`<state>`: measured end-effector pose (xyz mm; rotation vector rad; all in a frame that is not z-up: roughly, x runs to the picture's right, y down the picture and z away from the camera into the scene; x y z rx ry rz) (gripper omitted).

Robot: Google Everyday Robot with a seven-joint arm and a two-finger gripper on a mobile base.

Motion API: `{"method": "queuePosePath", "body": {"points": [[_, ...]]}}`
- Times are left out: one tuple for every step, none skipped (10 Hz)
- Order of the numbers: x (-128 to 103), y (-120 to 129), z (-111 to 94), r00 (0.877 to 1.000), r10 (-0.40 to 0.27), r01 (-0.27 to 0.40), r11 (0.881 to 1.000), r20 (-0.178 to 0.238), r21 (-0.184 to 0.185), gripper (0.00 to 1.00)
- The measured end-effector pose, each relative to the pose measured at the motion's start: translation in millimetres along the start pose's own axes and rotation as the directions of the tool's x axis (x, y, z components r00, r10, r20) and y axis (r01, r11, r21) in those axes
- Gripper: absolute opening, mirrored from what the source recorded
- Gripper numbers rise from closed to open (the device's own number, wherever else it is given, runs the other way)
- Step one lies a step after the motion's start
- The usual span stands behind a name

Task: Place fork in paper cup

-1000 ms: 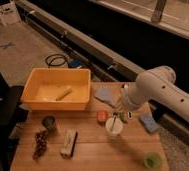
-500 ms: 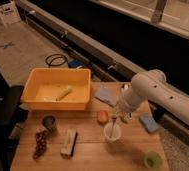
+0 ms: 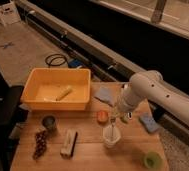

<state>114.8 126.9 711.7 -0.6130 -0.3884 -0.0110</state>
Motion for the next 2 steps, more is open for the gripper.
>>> {"method": "queuePosePath", "body": {"points": [[0.3,0.1,-0.1,1.0,0.0,0.0,1.0,0.0,0.0,0.38],[-0.2,0.0,-0.1,1.0,-0.001,0.001,1.0,0.0,0.0,0.38]]}}
